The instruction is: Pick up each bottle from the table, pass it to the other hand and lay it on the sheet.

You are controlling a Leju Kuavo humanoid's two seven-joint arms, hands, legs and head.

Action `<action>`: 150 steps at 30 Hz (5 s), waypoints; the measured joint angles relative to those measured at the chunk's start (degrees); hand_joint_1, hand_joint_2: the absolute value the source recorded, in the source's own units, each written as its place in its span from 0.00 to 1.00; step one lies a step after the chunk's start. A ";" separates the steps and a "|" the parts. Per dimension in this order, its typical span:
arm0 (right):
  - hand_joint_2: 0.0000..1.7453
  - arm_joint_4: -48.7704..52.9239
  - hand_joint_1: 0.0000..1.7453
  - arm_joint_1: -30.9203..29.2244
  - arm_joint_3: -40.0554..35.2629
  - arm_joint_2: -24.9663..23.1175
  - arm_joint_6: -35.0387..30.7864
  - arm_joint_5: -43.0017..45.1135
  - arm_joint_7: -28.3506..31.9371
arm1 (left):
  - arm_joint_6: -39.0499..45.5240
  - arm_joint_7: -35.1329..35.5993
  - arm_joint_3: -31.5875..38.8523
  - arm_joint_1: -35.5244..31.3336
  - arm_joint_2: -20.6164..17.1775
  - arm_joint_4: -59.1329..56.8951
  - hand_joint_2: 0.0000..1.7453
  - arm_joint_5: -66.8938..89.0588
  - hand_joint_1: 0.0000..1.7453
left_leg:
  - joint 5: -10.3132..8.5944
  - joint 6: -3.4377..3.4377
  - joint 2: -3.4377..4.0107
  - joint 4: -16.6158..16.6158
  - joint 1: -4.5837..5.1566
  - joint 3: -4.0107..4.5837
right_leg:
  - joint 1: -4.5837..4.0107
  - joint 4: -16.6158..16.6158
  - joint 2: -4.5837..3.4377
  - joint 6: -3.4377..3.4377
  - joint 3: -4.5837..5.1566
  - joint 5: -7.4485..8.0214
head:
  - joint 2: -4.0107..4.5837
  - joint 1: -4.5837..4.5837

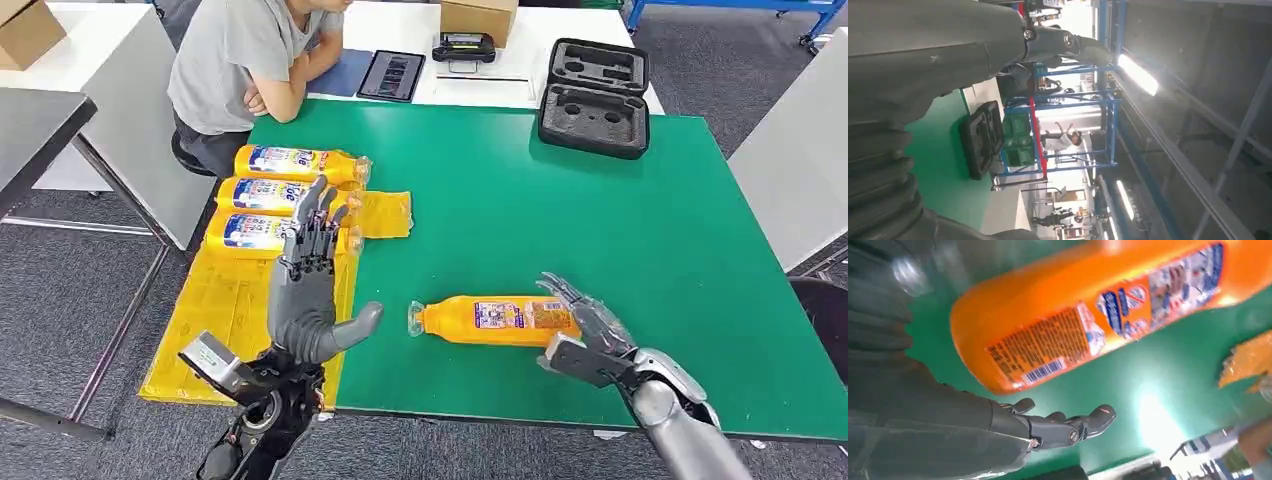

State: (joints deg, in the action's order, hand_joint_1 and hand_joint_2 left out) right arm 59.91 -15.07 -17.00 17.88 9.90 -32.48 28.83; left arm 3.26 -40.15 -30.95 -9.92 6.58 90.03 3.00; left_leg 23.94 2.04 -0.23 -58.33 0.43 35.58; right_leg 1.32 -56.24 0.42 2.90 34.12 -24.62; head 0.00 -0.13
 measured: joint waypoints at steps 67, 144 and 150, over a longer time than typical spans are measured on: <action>1.00 -2.03 0.00 -1.44 -2.32 1.53 0.62 0.92 -1.77 | 1.03 0.00 -0.20 -0.39 0.48 -0.83 1.00 0.26 0.00 | -0.01 0.00 0.00 0.00 0.00 0.00 | 0.00 0.00 0.00 0.00 0.01 0.00 | 0.00 0.00; 1.00 -9.66 0.00 -5.29 -0.75 1.29 0.18 -0.42 0.83 | 2.75 0.00 -2.49 -2.30 0.83 -2.27 1.00 0.11 0.00 | -0.01 0.01 0.00 -0.01 0.01 0.01 | 0.00 -0.01 0.00 0.01 0.00 0.01 | 0.00 0.00; 1.00 -10.01 0.00 -5.32 -1.36 1.29 1.82 0.04 1.20 | 2.75 0.00 -2.78 -2.40 0.83 -2.30 1.00 0.09 0.00 | -0.01 0.01 0.00 -0.01 0.00 0.01 | 0.00 -0.01 0.00 0.01 0.00 0.01 | 0.00 0.02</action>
State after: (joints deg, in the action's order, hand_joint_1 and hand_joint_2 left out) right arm 49.90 -20.39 -18.36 19.17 11.72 -32.43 30.03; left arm 6.01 -40.15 -33.73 -12.32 7.41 87.73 3.08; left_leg 23.93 2.05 -0.23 -58.33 0.44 35.59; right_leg 1.33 -56.24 0.42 2.90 34.11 -24.62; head 0.00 -0.11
